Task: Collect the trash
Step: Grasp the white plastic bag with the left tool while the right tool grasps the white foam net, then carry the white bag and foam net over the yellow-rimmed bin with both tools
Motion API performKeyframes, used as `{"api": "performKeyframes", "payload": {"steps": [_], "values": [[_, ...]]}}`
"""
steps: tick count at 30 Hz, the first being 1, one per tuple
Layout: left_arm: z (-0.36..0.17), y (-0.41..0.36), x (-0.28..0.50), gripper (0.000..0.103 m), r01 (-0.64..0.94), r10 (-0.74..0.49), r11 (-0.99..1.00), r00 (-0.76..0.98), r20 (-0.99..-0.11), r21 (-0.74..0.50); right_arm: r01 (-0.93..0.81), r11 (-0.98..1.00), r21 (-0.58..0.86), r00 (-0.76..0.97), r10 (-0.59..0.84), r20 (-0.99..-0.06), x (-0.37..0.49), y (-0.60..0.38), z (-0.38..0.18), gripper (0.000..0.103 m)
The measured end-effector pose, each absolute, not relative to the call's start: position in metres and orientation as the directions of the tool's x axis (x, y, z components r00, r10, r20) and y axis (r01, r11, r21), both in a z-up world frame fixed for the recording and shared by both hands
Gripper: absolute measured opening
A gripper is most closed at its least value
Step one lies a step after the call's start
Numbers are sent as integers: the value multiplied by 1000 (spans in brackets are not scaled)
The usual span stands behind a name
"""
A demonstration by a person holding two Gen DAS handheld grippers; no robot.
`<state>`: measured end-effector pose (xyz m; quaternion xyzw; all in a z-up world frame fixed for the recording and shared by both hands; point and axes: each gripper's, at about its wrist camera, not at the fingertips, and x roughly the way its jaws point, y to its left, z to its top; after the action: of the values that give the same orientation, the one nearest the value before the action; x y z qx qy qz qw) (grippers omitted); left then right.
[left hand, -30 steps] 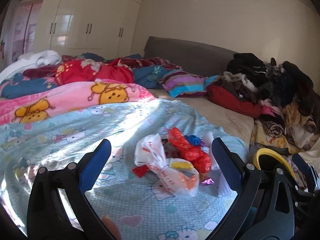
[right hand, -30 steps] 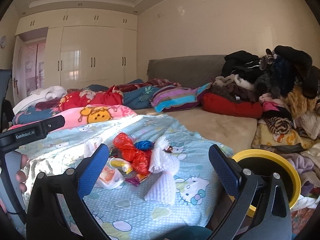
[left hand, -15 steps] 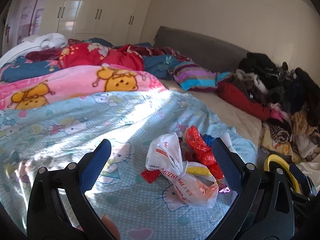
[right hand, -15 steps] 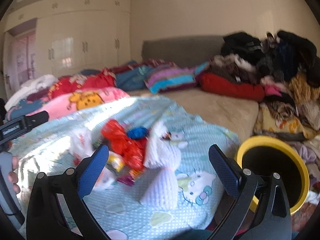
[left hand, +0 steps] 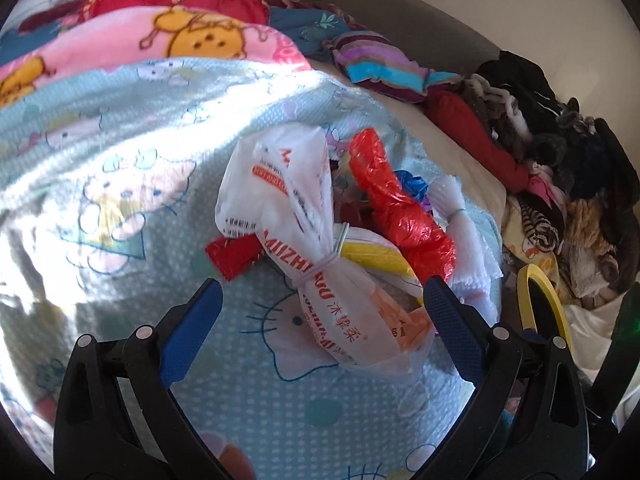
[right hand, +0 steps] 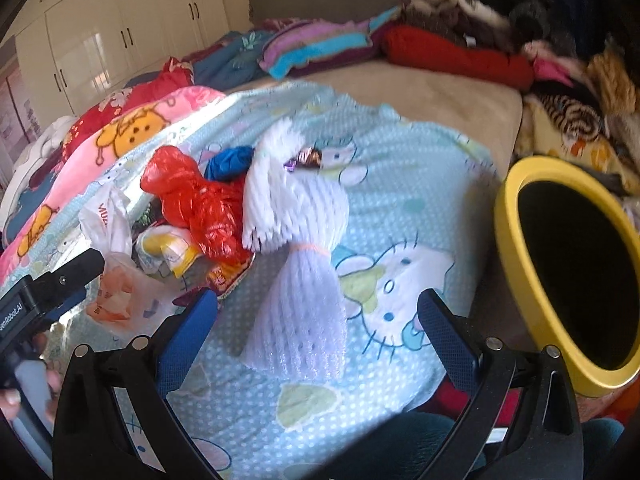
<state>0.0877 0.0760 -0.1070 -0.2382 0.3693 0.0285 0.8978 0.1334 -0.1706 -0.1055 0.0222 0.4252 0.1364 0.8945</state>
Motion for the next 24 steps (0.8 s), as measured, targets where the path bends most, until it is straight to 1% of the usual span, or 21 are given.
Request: {"api": "performKeyframes", "payload": {"steps": [2, 4, 5, 9, 11, 12, 13, 14, 16, 17, 19, 21, 24], "values": [[-109, 78, 88, 92, -229, -146, 870, 727, -671, -437, -228, 959, 171, 576, 274, -770, 135, -170, -110, 97], [-112, 82, 89, 91, -235, -185, 837, 729, -660, -494, -232, 955, 185, 563, 287, -775, 135, -170, -113, 94], [-114, 84, 89, 89, -240, -198, 823, 729, -656, -515, -233, 953, 195, 557, 295, -776, 135, -171, -113, 86], [-121, 86, 94, 78, -253, -238, 788, 715, -658, -561, -237, 938, 254, 513, 343, -787, 137, -175, -120, 63], [-123, 85, 95, 72, -250, -252, 782, 712, -656, -571, -241, 930, 276, 496, 363, -789, 137, -176, -122, 44], [-123, 84, 96, 67, -247, -256, 782, 711, -655, -573, -241, 928, 283, 496, 369, -786, 136, -177, -122, 37], [-123, 83, 97, 60, -241, -263, 781, 711, -653, -576, -245, 924, 292, 503, 379, -777, 135, -179, -120, 33], [-122, 82, 97, 57, -232, -268, 782, 713, -648, -578, -247, 923, 294, 513, 382, -768, 133, -180, -118, 32], [-121, 79, 97, 39, -220, -268, 791, 714, -647, -570, -249, 924, 291, 539, 381, -751, 128, -184, -113, 30], [-121, 78, 96, 36, -220, -267, 795, 711, -650, -566, -249, 926, 285, 553, 378, -743, 125, -185, -110, 30], [-120, 77, 97, 31, -215, -271, 797, 707, -653, -564, -243, 932, 270, 581, 363, -729, 121, -187, -105, 30], [-118, 77, 94, 30, -210, -267, 805, 707, -655, -555, -236, 939, 252, 612, 345, -712, 117, -191, -100, 30], [-107, 78, 87, 29, -183, -267, 814, 725, -635, -551, -224, 946, 236, 645, 326, -691, 113, -199, -94, 30]]}}
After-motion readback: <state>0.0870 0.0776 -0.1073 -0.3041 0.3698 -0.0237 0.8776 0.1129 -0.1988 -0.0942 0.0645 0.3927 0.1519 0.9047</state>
